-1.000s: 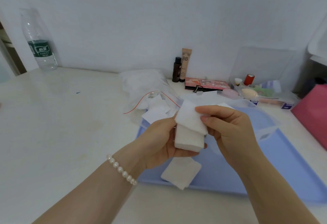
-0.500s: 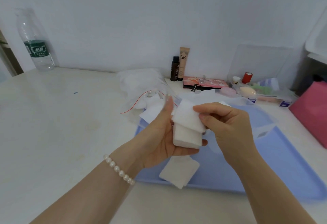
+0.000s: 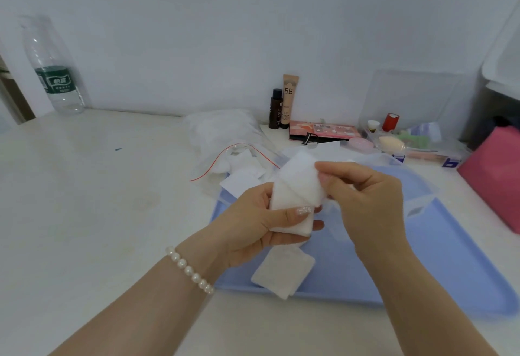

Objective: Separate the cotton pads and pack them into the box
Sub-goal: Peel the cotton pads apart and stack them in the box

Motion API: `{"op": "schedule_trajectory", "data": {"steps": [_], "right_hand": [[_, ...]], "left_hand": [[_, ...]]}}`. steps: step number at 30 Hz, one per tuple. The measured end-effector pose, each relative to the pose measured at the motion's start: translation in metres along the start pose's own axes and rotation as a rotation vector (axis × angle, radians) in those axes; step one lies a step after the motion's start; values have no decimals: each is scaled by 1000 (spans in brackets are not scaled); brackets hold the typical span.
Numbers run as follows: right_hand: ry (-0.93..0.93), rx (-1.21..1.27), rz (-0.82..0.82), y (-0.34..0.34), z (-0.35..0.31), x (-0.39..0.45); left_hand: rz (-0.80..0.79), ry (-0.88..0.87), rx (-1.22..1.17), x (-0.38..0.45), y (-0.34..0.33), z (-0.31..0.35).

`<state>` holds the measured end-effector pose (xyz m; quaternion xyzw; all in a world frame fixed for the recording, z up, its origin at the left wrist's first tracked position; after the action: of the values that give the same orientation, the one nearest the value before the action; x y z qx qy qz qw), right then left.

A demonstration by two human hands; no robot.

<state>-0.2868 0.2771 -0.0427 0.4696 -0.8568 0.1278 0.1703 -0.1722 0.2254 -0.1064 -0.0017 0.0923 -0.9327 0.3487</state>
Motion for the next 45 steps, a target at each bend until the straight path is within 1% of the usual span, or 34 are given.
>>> {"op": "schedule_trajectory", "data": {"steps": [2, 3, 4, 6, 7, 8, 10, 12, 14, 18, 22, 31, 34, 37, 42, 44, 45], "right_hand": [[9, 77, 151, 16, -3, 1], [-13, 186, 199, 21, -2, 1], [-69, 344, 203, 20, 1, 0], [-220, 641, 107, 0, 9, -5], [-279, 700, 46, -12, 12, -10], [-323, 682, -2, -22, 17, -16], [-361, 550, -11, -31, 28, -24], [-340, 400, 48, -28, 32, -27], [-314, 316, 100, -24, 33, -27], [-241, 211, 112, -22, 26, -28], [-231, 164, 109, -24, 22, -29], [-229, 192, 77, -24, 19, -30], [-243, 144, 66, -24, 21, -29], [-231, 70, 31, -25, 21, -26], [-187, 77, -55, -21, 11, -17], [-192, -17, -134, -18, 9, -12], [-226, -133, -218, -19, 12, -12]], "left_hand": [[45, -5, -31, 1, 4, 0], [84, -10, -50, 2, 7, 0], [127, -20, -74, 2, 10, 0], [195, -48, -115, 3, 16, 2], [213, -65, -115, 3, 18, 5], [219, -79, -109, 2, 18, 6], [214, -85, -113, 2, 18, 7], [197, -67, -147, 3, 16, 6], [181, -41, -205, 3, 14, 3], [169, -2, -292, 3, 9, 1], [167, 8, -308, 3, 7, 1], [137, 24, -323, 7, 8, -1], [111, -8, -290, 5, 5, 4], [138, -52, -192, 2, 8, 8], [179, -63, -218, 1, 20, 12], [225, -81, -231, 1, 28, 16], [247, -89, -230, 0, 32, 18]]}}
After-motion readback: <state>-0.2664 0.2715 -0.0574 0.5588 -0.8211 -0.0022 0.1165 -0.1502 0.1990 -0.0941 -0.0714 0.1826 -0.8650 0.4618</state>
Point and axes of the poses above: each hand's wrist, its own x-axis towards the middle knuckle, its own y-axis out of the back of the hand, z = x × y, the point moved 8 cm from there along x, towards the middle knuckle, and after that the axes turned 8 degrees about x, right-handed, at the moved point
